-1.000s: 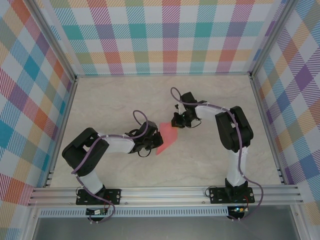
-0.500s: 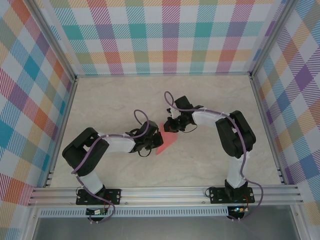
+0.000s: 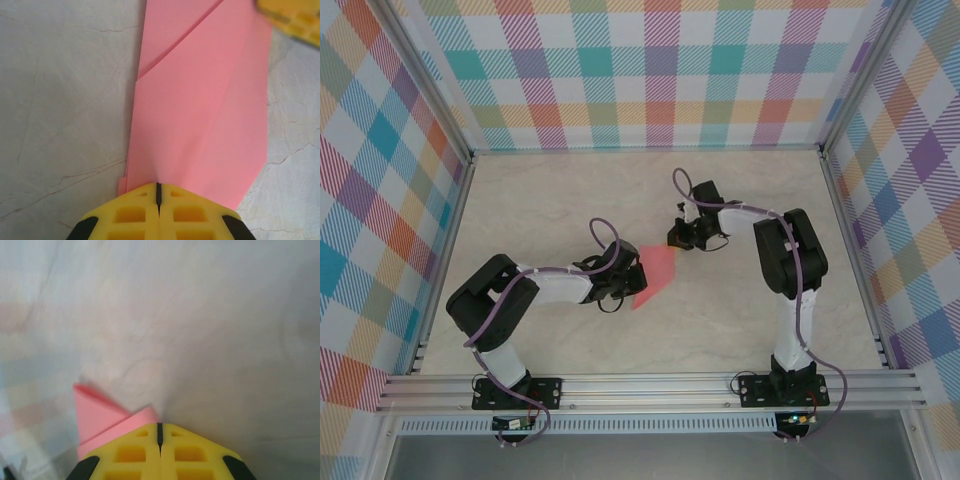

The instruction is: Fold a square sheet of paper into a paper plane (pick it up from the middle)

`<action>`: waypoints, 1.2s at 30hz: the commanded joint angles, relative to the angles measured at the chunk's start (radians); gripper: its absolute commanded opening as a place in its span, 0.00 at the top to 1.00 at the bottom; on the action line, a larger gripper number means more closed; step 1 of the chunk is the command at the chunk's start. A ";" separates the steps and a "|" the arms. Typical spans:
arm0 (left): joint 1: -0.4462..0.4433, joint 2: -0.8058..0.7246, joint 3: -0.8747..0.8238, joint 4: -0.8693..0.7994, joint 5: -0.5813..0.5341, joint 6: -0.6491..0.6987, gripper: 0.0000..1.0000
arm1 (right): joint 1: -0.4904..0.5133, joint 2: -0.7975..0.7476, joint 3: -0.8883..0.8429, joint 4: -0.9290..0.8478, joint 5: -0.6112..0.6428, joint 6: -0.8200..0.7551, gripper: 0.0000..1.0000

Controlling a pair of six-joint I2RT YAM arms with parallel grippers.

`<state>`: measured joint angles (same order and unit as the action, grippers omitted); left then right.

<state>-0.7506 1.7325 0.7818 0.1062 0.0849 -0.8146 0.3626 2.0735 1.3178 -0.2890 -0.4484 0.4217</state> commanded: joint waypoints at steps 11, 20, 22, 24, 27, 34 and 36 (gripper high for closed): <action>-0.003 0.069 -0.009 -0.259 -0.052 0.101 1.00 | 0.022 -0.129 -0.023 0.006 -0.026 0.037 1.00; -0.003 0.028 -0.008 -0.241 -0.031 0.079 1.00 | 0.164 -0.088 -0.115 0.042 -0.133 0.118 1.00; -0.003 0.015 -0.009 -0.240 -0.030 0.075 1.00 | 0.168 -0.067 -0.124 0.052 -0.145 0.127 1.00; -0.002 0.003 -0.007 -0.237 -0.027 0.071 1.00 | 0.168 -0.051 -0.129 0.040 -0.136 0.128 1.00; -0.003 -0.025 -0.009 -0.222 -0.010 0.057 1.00 | 0.168 -0.038 -0.136 0.008 -0.088 0.108 1.00; 0.008 -0.138 0.036 -0.191 0.045 0.027 0.99 | 0.168 -0.007 -0.129 -0.077 0.015 0.081 1.00; 0.008 -0.155 0.034 -0.160 0.062 0.008 0.95 | 0.168 -0.002 -0.127 -0.086 0.025 0.082 1.00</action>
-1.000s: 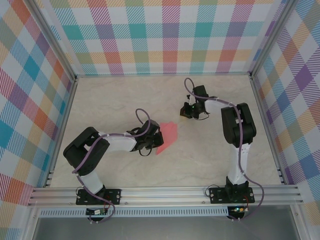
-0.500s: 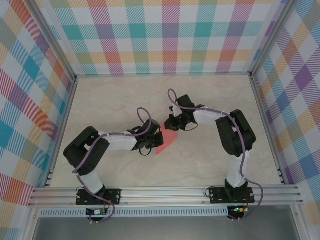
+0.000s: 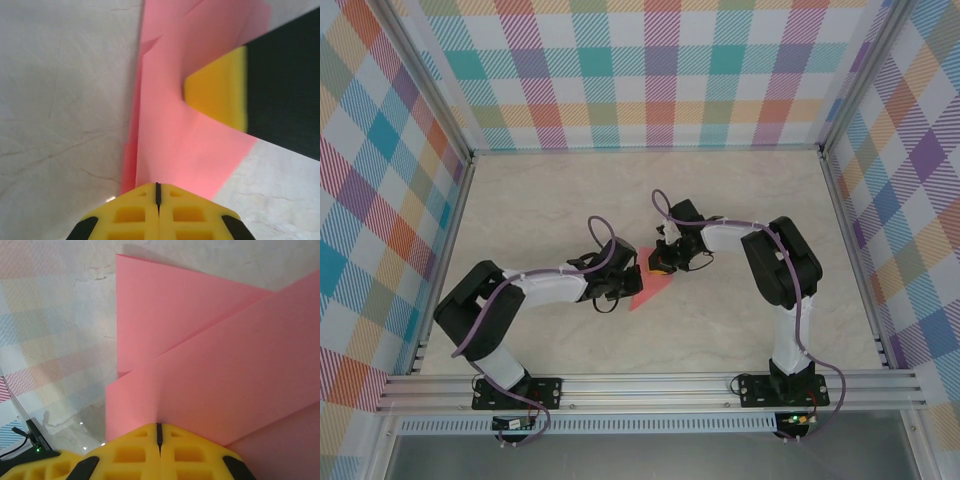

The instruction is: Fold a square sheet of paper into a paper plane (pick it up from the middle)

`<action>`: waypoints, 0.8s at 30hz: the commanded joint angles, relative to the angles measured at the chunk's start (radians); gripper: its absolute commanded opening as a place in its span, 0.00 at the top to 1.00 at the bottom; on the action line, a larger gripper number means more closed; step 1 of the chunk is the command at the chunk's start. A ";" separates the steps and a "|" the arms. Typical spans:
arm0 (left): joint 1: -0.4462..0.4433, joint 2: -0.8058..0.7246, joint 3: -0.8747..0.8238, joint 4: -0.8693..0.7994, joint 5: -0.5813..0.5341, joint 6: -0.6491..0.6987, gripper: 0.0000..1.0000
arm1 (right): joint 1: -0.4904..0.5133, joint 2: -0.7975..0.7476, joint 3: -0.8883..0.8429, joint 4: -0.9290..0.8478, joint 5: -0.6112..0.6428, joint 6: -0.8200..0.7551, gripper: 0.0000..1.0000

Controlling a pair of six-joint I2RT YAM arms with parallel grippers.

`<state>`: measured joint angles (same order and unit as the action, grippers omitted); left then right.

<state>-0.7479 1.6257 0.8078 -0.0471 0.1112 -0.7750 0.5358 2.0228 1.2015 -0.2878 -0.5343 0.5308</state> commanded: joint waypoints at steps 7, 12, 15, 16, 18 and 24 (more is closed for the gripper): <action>0.009 0.002 -0.001 0.074 0.125 -0.086 0.93 | -0.006 0.063 -0.005 -0.100 0.128 -0.020 1.00; 0.008 0.034 -0.022 0.060 0.143 -0.108 0.94 | -0.005 0.074 0.004 -0.122 0.148 -0.016 1.00; 0.007 0.029 -0.055 0.057 0.139 -0.121 0.94 | -0.005 0.079 0.005 -0.129 0.154 -0.015 1.00; 0.008 0.028 -0.064 0.055 0.135 -0.125 0.94 | -0.005 0.079 0.006 -0.131 0.155 -0.013 1.00; 0.007 0.023 -0.083 0.056 0.127 -0.132 0.94 | -0.005 0.084 0.009 -0.136 0.161 -0.012 1.00; 0.007 0.023 -0.113 0.056 0.116 -0.141 0.94 | -0.005 0.090 0.012 -0.149 0.175 -0.010 1.00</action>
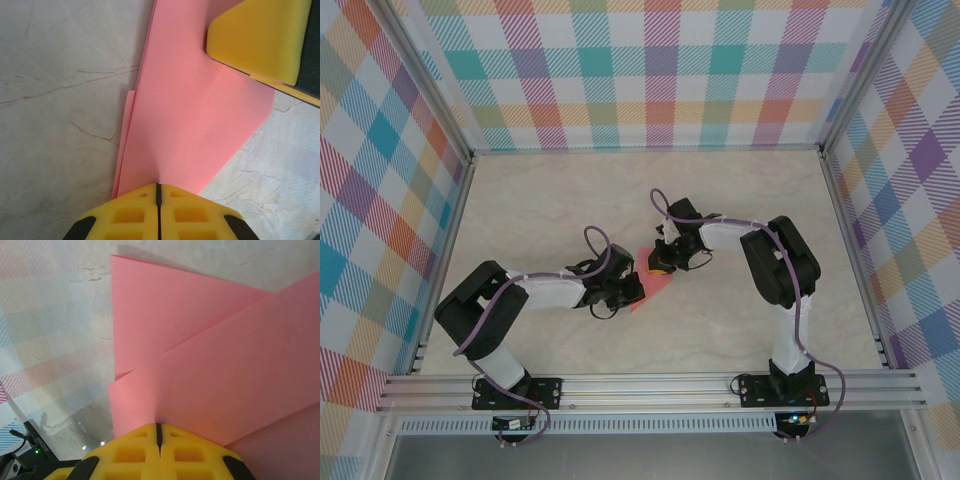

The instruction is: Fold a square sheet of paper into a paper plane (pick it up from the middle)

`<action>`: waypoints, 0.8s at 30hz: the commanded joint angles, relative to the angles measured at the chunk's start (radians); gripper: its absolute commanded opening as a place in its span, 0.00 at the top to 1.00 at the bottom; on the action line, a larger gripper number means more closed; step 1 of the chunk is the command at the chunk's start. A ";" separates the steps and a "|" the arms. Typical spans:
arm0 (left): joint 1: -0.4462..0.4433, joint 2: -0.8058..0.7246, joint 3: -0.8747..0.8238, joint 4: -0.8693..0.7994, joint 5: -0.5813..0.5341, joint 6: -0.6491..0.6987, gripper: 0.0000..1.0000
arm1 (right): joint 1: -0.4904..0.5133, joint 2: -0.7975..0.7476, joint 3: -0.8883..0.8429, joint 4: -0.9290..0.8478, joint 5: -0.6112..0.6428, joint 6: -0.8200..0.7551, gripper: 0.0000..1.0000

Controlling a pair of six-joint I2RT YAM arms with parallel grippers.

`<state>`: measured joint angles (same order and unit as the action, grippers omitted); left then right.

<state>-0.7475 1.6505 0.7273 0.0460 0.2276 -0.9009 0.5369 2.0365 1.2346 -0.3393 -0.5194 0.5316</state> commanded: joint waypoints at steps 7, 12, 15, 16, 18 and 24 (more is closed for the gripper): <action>0.008 -0.024 -0.067 -0.035 0.006 -0.027 0.94 | -0.006 0.079 -0.020 -0.112 0.171 -0.010 1.00; 0.007 -0.054 -0.112 -0.020 0.033 -0.039 0.94 | -0.006 0.084 -0.017 -0.119 0.177 -0.009 1.00; 0.007 -0.065 -0.123 -0.016 0.060 -0.036 0.94 | -0.005 0.085 -0.015 -0.124 0.178 -0.009 1.00; 0.008 -0.069 -0.126 -0.016 0.064 -0.037 0.94 | -0.005 0.087 -0.015 -0.124 0.178 -0.009 1.00; 0.007 -0.078 -0.127 -0.024 0.069 -0.034 0.94 | -0.006 0.088 -0.014 -0.125 0.179 -0.009 1.00; 0.006 -0.080 -0.131 -0.045 0.084 -0.029 0.94 | -0.007 0.096 -0.011 -0.129 0.179 -0.010 1.00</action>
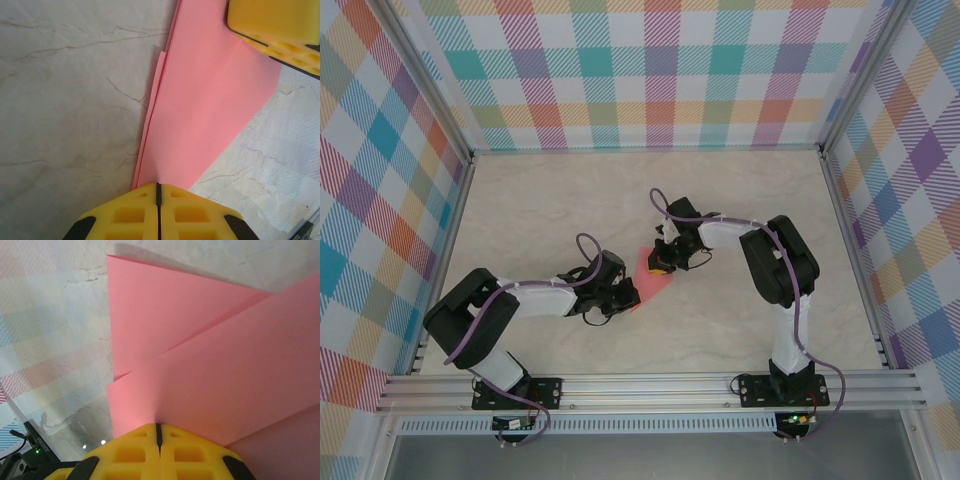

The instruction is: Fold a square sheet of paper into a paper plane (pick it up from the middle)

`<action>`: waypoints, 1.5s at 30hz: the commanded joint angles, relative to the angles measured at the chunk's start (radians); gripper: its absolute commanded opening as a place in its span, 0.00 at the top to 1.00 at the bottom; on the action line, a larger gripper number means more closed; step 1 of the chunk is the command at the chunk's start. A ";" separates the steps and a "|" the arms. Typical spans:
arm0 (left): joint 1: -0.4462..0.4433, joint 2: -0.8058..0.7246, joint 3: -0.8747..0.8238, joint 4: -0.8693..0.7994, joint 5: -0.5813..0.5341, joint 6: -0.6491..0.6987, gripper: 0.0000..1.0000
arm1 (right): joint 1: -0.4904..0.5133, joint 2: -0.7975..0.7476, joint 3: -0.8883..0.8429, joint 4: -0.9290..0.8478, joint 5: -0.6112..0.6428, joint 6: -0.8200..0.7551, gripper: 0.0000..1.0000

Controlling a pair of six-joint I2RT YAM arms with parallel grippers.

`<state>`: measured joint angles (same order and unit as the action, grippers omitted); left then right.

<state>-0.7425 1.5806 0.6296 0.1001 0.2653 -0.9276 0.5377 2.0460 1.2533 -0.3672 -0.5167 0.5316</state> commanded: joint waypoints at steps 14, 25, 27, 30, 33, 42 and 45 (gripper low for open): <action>-0.007 -0.005 -0.079 -0.135 0.064 0.001 0.95 | -0.006 0.095 -0.026 -0.115 0.185 -0.010 1.00; -0.026 -0.021 -0.077 -0.194 0.070 0.032 0.95 | -0.007 0.101 -0.025 -0.121 0.190 -0.008 1.00; -0.029 -0.012 -0.073 -0.195 0.074 0.038 0.95 | -0.007 0.100 -0.026 -0.119 0.190 -0.008 1.00; -0.030 -0.019 -0.068 -0.210 0.073 0.045 0.95 | -0.006 0.103 -0.028 -0.119 0.190 -0.008 1.00; -0.030 -0.045 -0.068 -0.240 0.068 0.057 0.96 | -0.007 0.103 -0.029 -0.118 0.191 -0.007 1.00; -0.031 -0.114 -0.047 -0.304 0.042 0.079 0.98 | -0.006 0.101 -0.029 -0.121 0.193 -0.009 1.00; -0.032 -0.171 -0.034 -0.232 -0.039 0.043 1.00 | -0.007 0.098 -0.031 -0.119 0.186 -0.004 1.00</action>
<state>-0.7666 1.4620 0.5915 -0.0967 0.2859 -0.8719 0.5377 2.0537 1.2663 -0.3862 -0.5171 0.5316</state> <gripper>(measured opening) 0.039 0.043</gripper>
